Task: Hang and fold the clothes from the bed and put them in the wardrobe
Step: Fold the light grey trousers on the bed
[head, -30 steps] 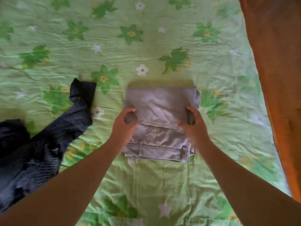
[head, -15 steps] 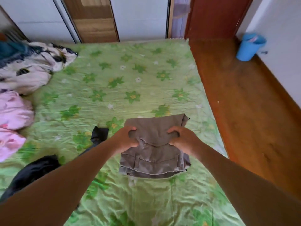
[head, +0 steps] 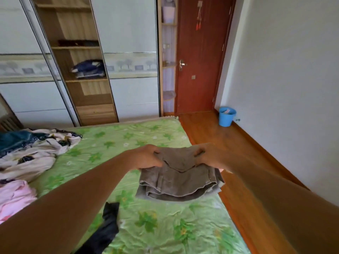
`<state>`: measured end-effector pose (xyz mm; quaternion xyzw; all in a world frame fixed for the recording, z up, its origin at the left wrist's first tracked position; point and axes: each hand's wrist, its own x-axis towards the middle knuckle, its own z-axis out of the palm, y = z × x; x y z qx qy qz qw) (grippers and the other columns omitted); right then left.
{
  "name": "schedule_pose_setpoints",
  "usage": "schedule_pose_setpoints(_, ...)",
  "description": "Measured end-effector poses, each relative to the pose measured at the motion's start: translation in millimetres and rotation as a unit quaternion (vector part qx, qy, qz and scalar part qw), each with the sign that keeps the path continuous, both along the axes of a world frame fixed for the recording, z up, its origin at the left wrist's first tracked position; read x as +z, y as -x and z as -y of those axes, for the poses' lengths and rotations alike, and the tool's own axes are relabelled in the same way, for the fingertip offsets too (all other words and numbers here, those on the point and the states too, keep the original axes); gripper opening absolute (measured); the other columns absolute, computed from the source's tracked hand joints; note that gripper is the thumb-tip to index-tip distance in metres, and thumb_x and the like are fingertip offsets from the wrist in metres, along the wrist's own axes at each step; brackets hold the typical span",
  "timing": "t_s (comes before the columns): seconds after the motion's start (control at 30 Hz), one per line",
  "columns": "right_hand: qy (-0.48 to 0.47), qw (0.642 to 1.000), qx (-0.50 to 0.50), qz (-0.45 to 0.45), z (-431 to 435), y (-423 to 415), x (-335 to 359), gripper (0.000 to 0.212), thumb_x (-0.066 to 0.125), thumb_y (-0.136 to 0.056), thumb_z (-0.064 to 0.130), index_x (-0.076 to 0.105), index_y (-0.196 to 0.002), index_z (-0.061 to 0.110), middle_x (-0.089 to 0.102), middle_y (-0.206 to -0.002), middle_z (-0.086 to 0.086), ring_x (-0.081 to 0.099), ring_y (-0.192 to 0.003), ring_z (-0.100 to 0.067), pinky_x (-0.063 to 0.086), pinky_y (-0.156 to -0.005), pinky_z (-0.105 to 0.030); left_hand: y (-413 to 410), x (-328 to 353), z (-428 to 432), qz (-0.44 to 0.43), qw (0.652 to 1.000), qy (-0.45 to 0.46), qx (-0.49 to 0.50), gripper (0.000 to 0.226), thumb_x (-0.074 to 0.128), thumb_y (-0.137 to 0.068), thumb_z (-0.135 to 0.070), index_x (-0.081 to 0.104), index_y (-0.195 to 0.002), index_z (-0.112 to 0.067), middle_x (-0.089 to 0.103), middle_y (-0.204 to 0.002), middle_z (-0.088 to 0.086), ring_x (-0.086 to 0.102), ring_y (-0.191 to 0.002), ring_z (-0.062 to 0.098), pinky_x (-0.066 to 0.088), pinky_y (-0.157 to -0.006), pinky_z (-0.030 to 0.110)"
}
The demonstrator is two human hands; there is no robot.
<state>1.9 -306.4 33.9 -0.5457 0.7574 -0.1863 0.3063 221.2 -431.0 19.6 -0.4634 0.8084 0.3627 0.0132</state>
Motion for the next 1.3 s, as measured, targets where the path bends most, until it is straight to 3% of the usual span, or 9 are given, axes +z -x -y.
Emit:
schedule_pose_setpoints(0.1, -0.006, 1.000, -0.017, -0.011, -32, -4, 55, 0.020, 0.067, -0.092, 0.029, 0.071, -0.112, 0.026, 0.068, -0.102, 0.004, 0.063, -0.091, -0.011, 0.053, -0.071, -0.021, 3, 51, -23, 0.007, 0.999, 0.012, -0.034, 0.046, 0.068, -0.083, -0.029, 0.060, -0.128, -0.020, 0.061, -0.102, -0.005, 0.065, -0.091, 0.015, 0.061, -0.079, 0.036)
schedule_pose_setpoints(0.23, -0.053, 0.996, -0.065, 0.039, -68, -2, 106, 0.023, 0.071, -0.089, 0.024, 0.070, -0.112, 0.019, 0.076, -0.102, -0.008, 0.074, -0.093, -0.026, 0.061, -0.086, -0.045, 11, 99, -55, 0.011, 0.998, -0.008, -0.056, 0.039, 0.068, -0.082, -0.026, 0.065, -0.120, -0.016, 0.068, -0.115, 0.009, 0.070, -0.099, 0.025, 0.062, -0.079, 0.045)
schedule_pose_setpoints(0.4, -0.065, 0.987, -0.111, 0.102, -119, 12, 160, 0.029, 0.071, -0.086, 0.016, 0.067, -0.114, 0.009, 0.076, -0.101, -0.017, 0.075, -0.094, -0.034, 0.059, -0.089, -0.053, 32, 151, -91, -0.008, 0.996, 0.003, -0.087, 0.042, 0.066, -0.081, -0.022, 0.063, -0.122, -0.010, 0.066, -0.103, 0.008, 0.068, -0.086, 0.024, 0.059, -0.080, 0.044)
schedule_pose_setpoints(0.5, -0.061, 0.984, -0.132, 0.105, -148, 26, 183, 0.033, 0.070, -0.087, 0.016, 0.064, -0.119, 0.008, 0.075, -0.106, -0.019, 0.074, -0.097, -0.036, 0.058, -0.091, -0.053, 51, 177, -112, -0.016, 0.995, 0.011, -0.100, 0.035, 0.069, -0.081, -0.021, 0.065, -0.114, -0.012, 0.065, -0.101, 0.008, 0.066, -0.084, 0.024, 0.058, -0.081, 0.045)
schedule_pose_setpoints(0.6, -0.044, 0.982, -0.158, 0.094, -179, 44, 200, 0.035, 0.069, -0.085, 0.013, 0.062, -0.119, 0.006, 0.076, -0.101, -0.018, 0.075, -0.092, -0.034, 0.060, -0.086, -0.052, 79, 200, -134, -0.014, 0.992, 0.027, -0.122, 0.038, 0.070, -0.082, -0.020, 0.062, -0.118, -0.013, 0.065, -0.099, 0.005, 0.066, -0.080, 0.020, 0.059, -0.065, 0.034)
schedule_pose_setpoints(0.8, -0.013, 0.975, -0.211, 0.064, -257, 112, 211, 0.027, 0.066, -0.086, 0.011, 0.063, -0.113, 0.006, 0.077, -0.091, -0.017, 0.076, -0.086, -0.035, 0.062, -0.078, -0.052, 160, 222, -201, -0.012, 0.982, 0.045, -0.183, 0.040, 0.069, -0.084, -0.017, 0.062, -0.122, -0.009, 0.068, -0.100, 0.006, 0.068, -0.079, 0.018, 0.057, -0.054, 0.028)
schedule_pose_setpoints(0.97, -0.007, 0.965, -0.259, 0.041, -335, 191, 206, 0.025, 0.065, -0.085, 0.010, 0.067, -0.109, 0.005, 0.077, -0.088, -0.016, 0.076, -0.082, -0.034, 0.063, -0.070, -0.048, 246, 220, -268, -0.024, 0.974, 0.043, -0.220, 0.042, 0.070, -0.082, -0.017, 0.063, -0.123, -0.007, 0.067, -0.116, 0.013, 0.070, -0.101, 0.025, 0.063, -0.070, 0.037)
schedule_pose_setpoints(1.13, -0.005, 0.955, -0.297, 0.015, -407, 266, 199, 0.024, 0.067, -0.084, 0.011, 0.067, -0.108, 0.007, 0.077, -0.081, -0.009, 0.077, -0.074, -0.028, 0.063, -0.062, -0.040, 330, 215, -332, -0.039, 0.965, 0.048, -0.254, 0.038, 0.069, -0.084, -0.016, 0.060, -0.120, -0.011, 0.065, -0.106, 0.010, 0.069, -0.090, 0.022, 0.063, -0.066, 0.036)
schedule_pose_setpoints(1.3, -0.008, 0.949, -0.311, -0.057, -448, 317, 194, 0.023, 0.070, -0.082, 0.021, 0.071, -0.103, 0.013, 0.078, -0.086, -0.007, 0.077, -0.079, -0.025, 0.064, -0.073, -0.044, 395, 211, -375, -0.027, 0.956, 0.070, -0.283, 0.029, 0.069, -0.085, -0.014, 0.054, -0.110, -0.015, 0.059, -0.108, 0.014, 0.066, -0.088, 0.028, 0.062, -0.063, 0.035)
